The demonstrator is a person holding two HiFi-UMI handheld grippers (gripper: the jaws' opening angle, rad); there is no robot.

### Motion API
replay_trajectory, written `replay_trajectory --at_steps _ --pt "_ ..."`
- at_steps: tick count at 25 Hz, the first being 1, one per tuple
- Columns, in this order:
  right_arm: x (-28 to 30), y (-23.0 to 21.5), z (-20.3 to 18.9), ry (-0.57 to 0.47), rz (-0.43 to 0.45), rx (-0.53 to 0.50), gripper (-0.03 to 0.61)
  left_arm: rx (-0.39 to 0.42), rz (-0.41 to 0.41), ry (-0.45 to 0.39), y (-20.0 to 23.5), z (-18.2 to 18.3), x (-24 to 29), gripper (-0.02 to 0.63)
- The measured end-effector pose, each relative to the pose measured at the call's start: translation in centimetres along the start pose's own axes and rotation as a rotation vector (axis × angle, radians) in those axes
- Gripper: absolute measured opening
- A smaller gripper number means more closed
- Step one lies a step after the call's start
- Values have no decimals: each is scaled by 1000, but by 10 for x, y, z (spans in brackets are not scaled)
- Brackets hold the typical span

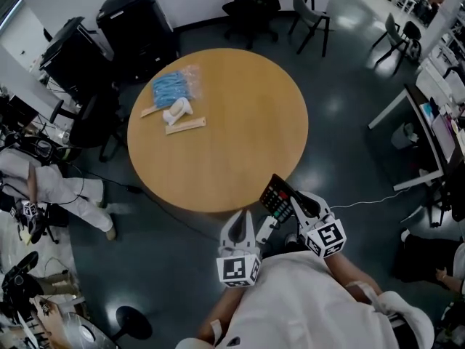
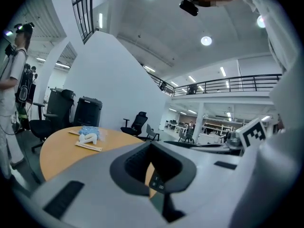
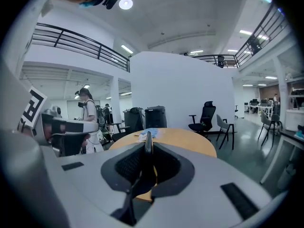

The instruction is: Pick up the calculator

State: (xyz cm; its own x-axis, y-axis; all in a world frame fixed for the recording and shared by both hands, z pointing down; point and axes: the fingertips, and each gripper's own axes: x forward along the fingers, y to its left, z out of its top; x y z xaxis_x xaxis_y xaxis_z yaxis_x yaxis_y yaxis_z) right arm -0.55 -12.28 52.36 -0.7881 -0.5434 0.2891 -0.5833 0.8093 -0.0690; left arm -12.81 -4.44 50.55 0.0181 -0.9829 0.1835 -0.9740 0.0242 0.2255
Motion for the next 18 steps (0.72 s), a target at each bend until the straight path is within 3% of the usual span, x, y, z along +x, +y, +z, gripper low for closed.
replay_trajectory --at_steps 10,18 --pt "-46 -8 15 -59 70 1 55 21 16 -18 -47 -1 2 6" --pt "-72 -16 4 -55 71 -6 55 20 6 -1 -75 -15 -6 6"
